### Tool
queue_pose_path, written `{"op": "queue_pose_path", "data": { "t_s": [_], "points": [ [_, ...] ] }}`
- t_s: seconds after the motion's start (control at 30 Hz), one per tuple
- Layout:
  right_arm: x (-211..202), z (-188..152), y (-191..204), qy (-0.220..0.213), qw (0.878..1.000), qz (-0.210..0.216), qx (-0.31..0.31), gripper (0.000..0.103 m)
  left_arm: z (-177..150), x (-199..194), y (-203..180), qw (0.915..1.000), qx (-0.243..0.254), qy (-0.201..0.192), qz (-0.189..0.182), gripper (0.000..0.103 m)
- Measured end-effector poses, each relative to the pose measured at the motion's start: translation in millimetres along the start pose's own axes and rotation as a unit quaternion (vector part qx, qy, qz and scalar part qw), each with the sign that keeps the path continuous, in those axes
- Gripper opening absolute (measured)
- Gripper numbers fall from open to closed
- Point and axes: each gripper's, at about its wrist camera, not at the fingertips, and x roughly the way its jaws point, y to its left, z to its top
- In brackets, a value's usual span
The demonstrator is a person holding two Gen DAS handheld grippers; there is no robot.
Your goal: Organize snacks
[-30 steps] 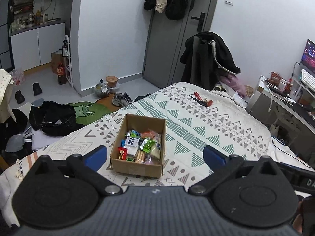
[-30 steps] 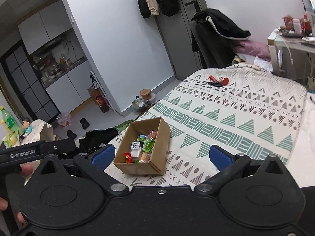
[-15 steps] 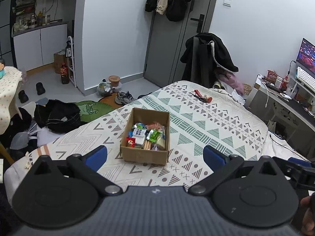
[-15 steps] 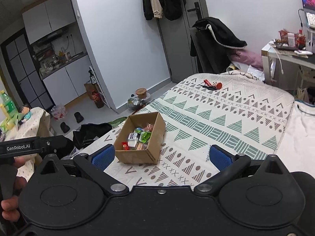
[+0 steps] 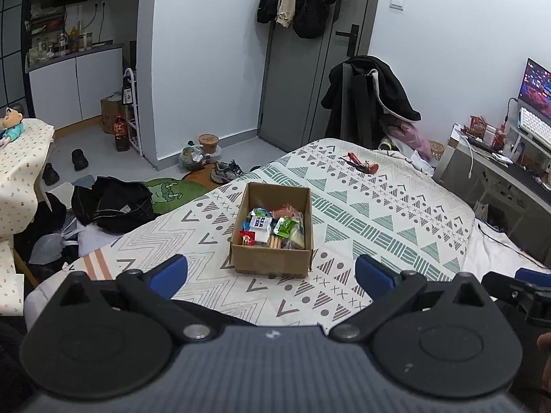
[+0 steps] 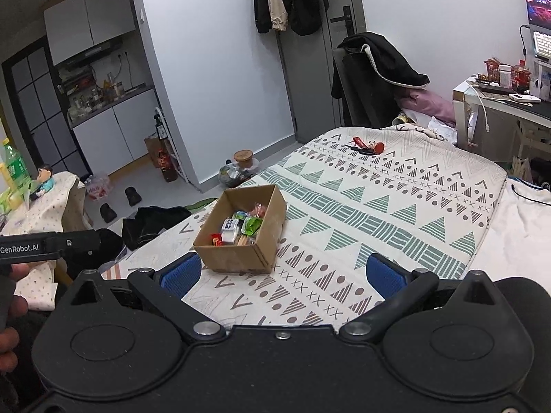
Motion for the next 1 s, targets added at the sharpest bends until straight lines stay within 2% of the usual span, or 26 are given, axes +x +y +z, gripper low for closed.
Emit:
{"op": "queue_pose_path", "data": {
  "t_s": [1.0],
  "points": [
    [8.0, -5.8, -0.5, 0.012, 1.000, -0.001, -0.001, 0.103, -4.3, 9.0, -13.8, 0.9996, 0.019, 0.015, -0.013, 0.103]
  ]
}}
